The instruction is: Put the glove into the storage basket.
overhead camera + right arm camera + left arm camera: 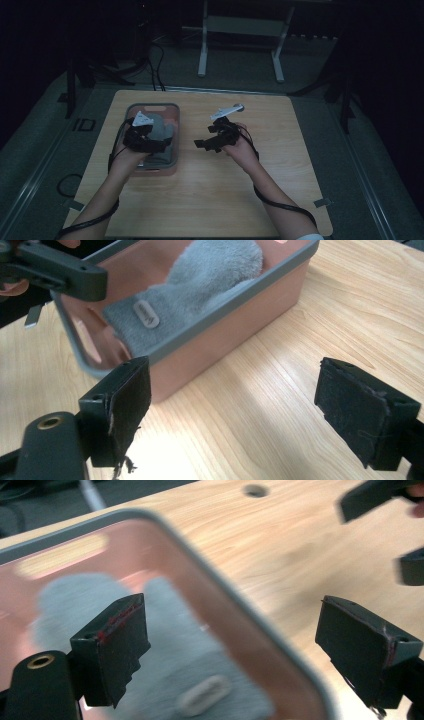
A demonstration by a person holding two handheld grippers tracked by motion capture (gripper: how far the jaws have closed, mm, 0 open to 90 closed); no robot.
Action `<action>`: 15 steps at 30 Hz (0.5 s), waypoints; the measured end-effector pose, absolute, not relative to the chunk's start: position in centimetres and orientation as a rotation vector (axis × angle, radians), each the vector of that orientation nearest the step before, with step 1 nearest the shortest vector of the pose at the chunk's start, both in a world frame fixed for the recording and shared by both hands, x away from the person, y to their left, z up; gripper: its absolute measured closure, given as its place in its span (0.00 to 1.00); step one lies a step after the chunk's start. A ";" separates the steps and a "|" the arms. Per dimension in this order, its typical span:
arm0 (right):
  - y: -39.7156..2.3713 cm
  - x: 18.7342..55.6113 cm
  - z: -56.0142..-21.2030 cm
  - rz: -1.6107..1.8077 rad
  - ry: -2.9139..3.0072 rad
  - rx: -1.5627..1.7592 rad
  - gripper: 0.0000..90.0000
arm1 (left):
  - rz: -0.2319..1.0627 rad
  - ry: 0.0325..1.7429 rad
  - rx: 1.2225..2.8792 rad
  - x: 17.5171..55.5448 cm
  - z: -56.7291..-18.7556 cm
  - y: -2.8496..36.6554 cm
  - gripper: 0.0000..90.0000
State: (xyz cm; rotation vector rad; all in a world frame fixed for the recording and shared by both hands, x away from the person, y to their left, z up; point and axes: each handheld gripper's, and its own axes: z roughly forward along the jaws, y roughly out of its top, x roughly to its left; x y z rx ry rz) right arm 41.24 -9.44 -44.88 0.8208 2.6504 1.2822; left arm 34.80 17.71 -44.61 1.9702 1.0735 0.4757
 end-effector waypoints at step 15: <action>-15.1 38.1 -45.3 1.250 2.628 0.786 0.17 | 0.368 0.810 2.014 32.1 -44.6 11.0 0.16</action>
